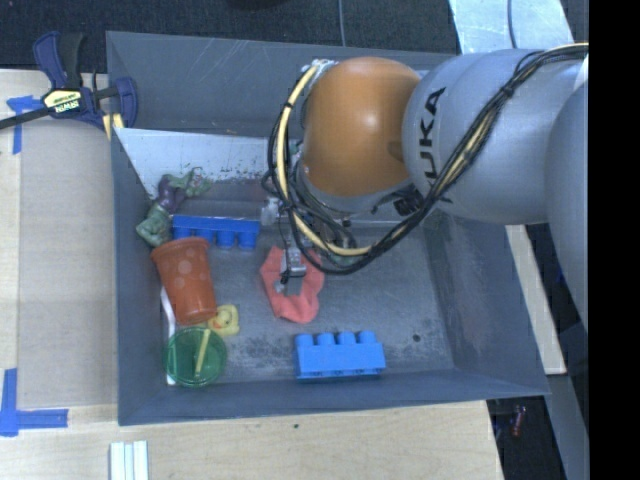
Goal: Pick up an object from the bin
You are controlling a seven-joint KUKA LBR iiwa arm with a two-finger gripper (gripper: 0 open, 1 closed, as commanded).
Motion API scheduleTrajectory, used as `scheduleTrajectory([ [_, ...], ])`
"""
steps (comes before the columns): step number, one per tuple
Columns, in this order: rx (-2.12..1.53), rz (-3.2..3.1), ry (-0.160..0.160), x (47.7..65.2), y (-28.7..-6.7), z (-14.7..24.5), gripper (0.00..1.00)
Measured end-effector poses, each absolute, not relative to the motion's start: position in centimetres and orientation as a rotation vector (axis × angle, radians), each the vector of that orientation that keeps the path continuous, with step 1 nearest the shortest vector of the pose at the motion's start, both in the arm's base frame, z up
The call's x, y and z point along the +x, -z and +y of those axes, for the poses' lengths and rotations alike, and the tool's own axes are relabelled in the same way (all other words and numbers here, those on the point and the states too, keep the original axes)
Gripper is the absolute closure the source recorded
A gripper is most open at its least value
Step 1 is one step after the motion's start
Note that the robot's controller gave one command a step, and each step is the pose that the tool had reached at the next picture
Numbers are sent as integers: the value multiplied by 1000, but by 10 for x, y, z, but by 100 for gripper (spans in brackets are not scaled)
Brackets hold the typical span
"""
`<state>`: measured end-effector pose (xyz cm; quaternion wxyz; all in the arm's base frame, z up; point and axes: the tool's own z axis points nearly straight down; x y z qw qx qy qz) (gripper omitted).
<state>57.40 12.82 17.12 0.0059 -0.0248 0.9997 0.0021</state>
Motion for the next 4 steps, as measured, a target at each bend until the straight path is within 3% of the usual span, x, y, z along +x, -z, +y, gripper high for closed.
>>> scheduleTrajectory([
  [1, -392, 3107, -3, 584, -133, 74, 0],
  [2, -408, 3109, -4, 582, -105, 49, 0],
  [3, -135, 3128, -4, 580, -81, 44, 0],
  [4, 316, 3109, -13, 552, -78, 82, 100],
])
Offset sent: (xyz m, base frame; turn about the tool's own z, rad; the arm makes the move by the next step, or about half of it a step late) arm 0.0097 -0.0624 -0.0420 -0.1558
